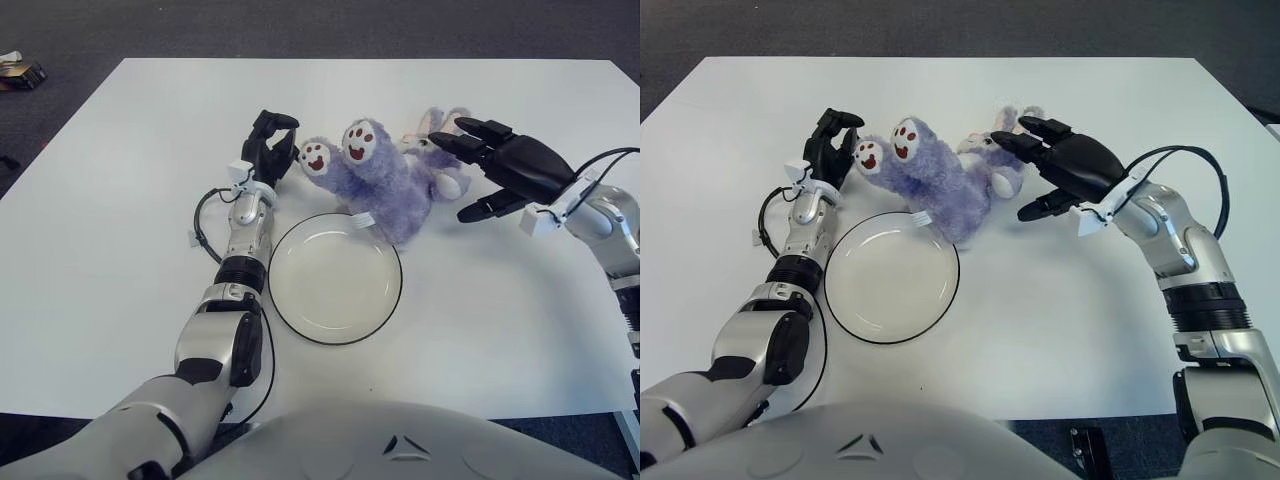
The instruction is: Put the doll into the plate.
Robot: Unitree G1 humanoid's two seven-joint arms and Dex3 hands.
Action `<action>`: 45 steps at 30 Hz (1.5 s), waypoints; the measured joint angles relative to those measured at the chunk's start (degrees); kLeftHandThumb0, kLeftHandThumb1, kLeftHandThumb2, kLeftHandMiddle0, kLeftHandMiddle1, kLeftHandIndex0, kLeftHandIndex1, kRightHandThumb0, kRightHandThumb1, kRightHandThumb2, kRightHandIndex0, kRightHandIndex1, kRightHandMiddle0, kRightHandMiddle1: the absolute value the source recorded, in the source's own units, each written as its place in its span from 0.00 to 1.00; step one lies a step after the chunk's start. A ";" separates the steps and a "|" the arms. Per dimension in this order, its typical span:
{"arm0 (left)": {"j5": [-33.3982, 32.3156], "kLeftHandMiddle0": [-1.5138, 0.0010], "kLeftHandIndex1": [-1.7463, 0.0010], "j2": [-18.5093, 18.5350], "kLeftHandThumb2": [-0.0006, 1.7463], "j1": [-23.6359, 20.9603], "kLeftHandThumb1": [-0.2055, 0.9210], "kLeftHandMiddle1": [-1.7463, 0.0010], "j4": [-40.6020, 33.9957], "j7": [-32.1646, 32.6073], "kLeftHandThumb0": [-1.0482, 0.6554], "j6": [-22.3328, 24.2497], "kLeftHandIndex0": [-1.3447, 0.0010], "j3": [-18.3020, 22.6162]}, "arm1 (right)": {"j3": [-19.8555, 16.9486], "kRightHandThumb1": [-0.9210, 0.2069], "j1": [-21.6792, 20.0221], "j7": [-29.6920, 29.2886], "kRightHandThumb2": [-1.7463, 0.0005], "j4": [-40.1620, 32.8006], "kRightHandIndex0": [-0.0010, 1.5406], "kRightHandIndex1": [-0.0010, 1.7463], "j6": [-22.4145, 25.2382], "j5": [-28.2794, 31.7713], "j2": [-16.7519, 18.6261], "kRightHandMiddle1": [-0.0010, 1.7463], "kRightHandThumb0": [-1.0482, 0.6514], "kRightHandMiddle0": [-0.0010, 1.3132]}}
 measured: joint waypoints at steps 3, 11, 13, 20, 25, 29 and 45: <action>0.06 0.41 0.16 -0.04 0.16 0.00 1.00 0.00 0.00 0.11 0.41 -0.04 0.65 0.01 | 0.85 0.00 -0.84 -0.19 0.96 0.75 0.00 0.00 0.24 -0.39 0.69 0.00 0.08 0.04; 0.14 0.41 0.16 -0.27 0.15 0.02 1.00 0.00 -0.03 0.36 0.41 -0.13 0.65 0.00 | 3.40 0.00 -3.62 -1.32 0.98 4.01 0.00 0.00 0.25 -0.97 2.97 0.00 0.08 0.04; 0.16 0.41 0.16 -0.34 0.15 0.03 1.00 0.00 -0.07 0.36 0.41 -0.17 0.65 -0.02 | 3.94 0.00 -4.09 -1.66 0.98 4.70 0.00 0.00 0.26 -1.10 3.46 0.00 0.08 0.04; 0.17 0.41 0.16 -0.44 0.15 0.12 1.00 0.00 -0.17 0.37 0.41 -0.38 0.65 -0.01 | 5.39 0.00 -5.85 -2.43 0.98 6.68 0.00 0.00 0.37 -2.24 4.65 0.00 0.08 0.04; 0.12 0.41 0.16 -0.37 0.15 0.19 1.00 0.00 -0.16 0.37 0.41 -0.44 0.65 0.13 | 6.36 0.00 -7.79 -3.00 0.98 8.44 0.00 0.00 0.65 -2.54 5.58 0.00 0.08 0.04; 0.11 0.41 0.16 -0.42 0.15 0.19 1.00 0.00 -0.16 0.37 0.41 -0.46 0.65 0.13 | 6.89 0.00 -9.37 -3.06 0.98 9.80 0.00 0.00 0.73 -2.56 6.07 0.00 0.08 0.05; 0.12 0.42 0.16 -0.43 0.15 0.22 1.00 0.00 -0.16 0.37 0.41 -0.48 0.65 0.14 | 9.40 0.02 -13.40 -3.23 0.99 14.86 0.00 0.00 0.28 -2.67 8.19 0.00 0.10 0.04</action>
